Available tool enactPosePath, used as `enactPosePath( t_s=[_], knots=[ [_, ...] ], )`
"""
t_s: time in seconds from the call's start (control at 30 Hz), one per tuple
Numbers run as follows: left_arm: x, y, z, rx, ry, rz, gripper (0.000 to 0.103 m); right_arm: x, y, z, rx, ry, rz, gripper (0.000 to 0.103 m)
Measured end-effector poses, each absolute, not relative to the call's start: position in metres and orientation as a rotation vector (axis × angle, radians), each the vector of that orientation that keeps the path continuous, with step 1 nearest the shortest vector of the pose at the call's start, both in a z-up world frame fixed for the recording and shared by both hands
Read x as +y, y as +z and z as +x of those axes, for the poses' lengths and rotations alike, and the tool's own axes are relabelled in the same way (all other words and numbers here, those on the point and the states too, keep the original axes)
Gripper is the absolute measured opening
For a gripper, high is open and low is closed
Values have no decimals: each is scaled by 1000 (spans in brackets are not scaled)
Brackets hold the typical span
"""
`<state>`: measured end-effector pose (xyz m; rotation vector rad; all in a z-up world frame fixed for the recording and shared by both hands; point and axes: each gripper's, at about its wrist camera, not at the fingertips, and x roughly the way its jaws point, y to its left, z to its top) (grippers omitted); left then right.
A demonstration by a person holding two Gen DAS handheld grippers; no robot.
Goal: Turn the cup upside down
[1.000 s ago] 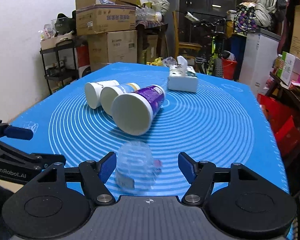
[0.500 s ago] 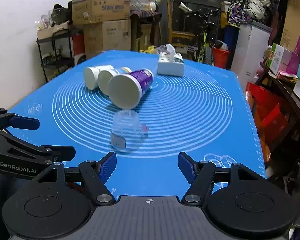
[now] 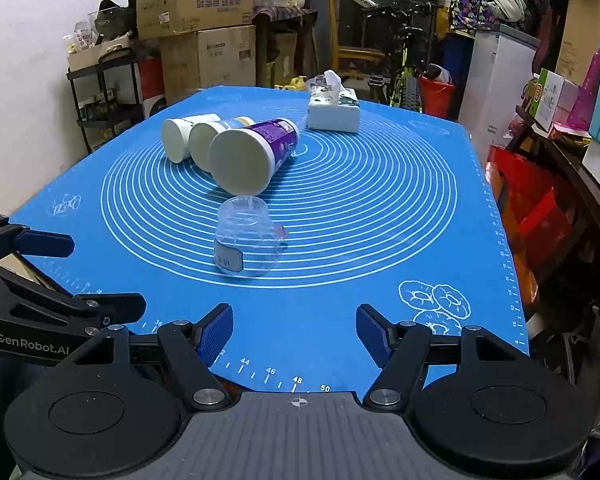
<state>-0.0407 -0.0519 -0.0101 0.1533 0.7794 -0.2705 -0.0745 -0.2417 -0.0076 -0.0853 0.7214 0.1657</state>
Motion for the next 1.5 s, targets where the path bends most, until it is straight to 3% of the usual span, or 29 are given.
enactPosePath(
  t_s=[1.5],
  knots=[
    [-51,-15,-42,787,-267,164,94,-242,-15,-75,746,166,-84,74]
  ],
)
